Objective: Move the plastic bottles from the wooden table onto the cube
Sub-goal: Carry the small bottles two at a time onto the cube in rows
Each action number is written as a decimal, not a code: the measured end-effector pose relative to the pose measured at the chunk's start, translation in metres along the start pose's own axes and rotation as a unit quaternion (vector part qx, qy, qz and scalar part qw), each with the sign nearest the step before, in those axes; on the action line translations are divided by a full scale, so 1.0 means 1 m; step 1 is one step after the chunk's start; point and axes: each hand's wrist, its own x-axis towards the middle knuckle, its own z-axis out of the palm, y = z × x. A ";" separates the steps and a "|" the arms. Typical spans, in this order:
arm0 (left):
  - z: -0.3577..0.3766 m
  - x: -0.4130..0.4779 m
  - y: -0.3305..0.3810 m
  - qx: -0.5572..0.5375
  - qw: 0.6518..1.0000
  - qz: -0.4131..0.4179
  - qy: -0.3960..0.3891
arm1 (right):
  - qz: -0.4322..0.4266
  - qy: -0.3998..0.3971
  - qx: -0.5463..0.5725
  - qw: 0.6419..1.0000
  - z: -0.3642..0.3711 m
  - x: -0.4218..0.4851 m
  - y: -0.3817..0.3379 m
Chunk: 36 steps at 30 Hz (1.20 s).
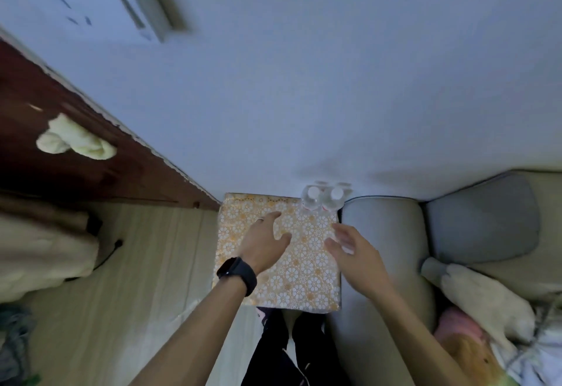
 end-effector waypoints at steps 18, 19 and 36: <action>-0.068 -0.331 -0.123 -0.038 0.886 -0.238 0.396 | -0.448 -0.233 -0.208 0.838 0.115 -0.113 -0.157; -0.061 -0.356 -0.131 -0.045 0.871 -0.259 0.415 | -0.465 -0.264 -0.211 0.818 0.133 -0.130 -0.164; 0.147 -0.826 -0.199 -0.179 0.483 -0.537 0.668 | -0.724 -0.551 -0.206 0.361 0.378 -0.622 -0.109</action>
